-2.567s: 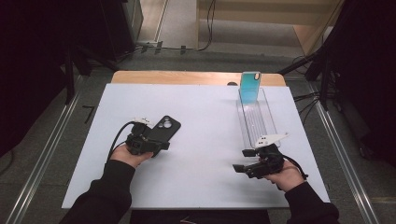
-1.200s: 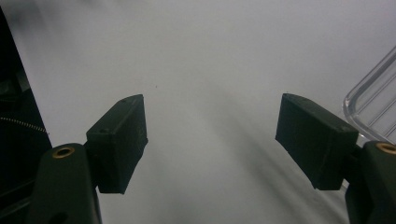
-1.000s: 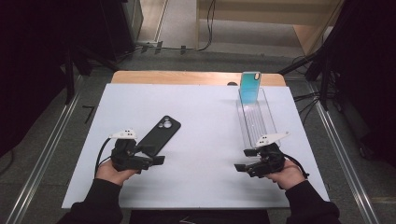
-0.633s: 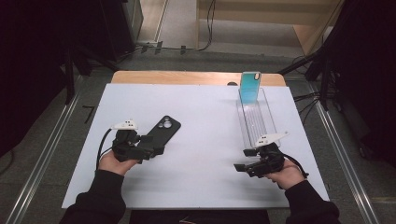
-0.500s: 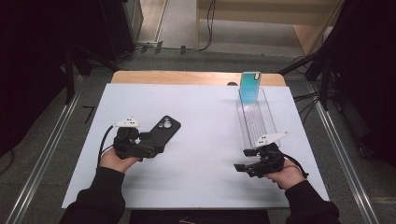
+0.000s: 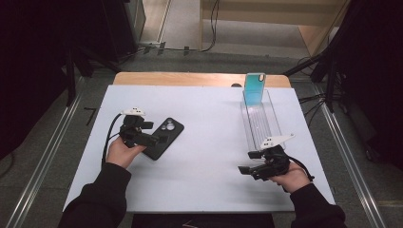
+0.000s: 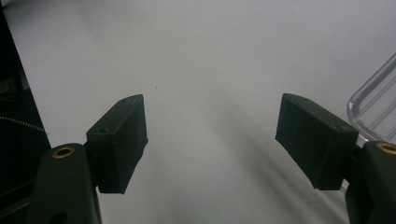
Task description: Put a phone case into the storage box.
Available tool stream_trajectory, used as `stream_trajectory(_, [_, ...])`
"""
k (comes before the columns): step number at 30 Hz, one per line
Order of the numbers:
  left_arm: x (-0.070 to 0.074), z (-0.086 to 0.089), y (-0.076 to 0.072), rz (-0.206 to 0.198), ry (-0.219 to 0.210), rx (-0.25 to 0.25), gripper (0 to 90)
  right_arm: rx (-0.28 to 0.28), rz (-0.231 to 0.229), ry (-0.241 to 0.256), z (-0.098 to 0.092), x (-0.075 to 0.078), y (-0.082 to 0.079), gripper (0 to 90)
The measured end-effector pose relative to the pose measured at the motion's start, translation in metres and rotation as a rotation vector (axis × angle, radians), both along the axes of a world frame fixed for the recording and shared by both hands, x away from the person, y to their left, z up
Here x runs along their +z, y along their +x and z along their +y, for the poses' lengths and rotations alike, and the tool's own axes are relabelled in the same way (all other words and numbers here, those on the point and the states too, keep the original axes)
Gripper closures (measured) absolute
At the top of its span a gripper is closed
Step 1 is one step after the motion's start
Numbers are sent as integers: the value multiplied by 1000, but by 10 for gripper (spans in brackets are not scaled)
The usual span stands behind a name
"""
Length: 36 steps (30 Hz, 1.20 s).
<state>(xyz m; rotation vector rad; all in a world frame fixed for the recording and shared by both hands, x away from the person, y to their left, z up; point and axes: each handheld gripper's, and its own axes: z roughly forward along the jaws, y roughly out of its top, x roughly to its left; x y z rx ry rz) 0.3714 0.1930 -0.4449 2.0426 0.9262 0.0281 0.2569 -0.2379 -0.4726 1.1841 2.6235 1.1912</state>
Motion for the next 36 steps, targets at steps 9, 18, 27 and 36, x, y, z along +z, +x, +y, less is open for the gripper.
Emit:
stream_trajectory(9, [-6, -7, 19, -16, 12, 27, 0, 0, 1, 1, 0, 0, 0, 230])
stream_trajectory(18, [-15, -9, 23, 2, 47, 49, 0, -4, 2, 4, -1, 0, 0, 230])
stream_trajectory(27, [-26, -12, 21, 30, 112, 40, 0, -7, -3, 4, -1, 0, 1, 230])
stream_trajectory(36, [-41, -15, 22, 39, 179, 44, 0, -10, -2, 3, -2, 0, 0, 230])
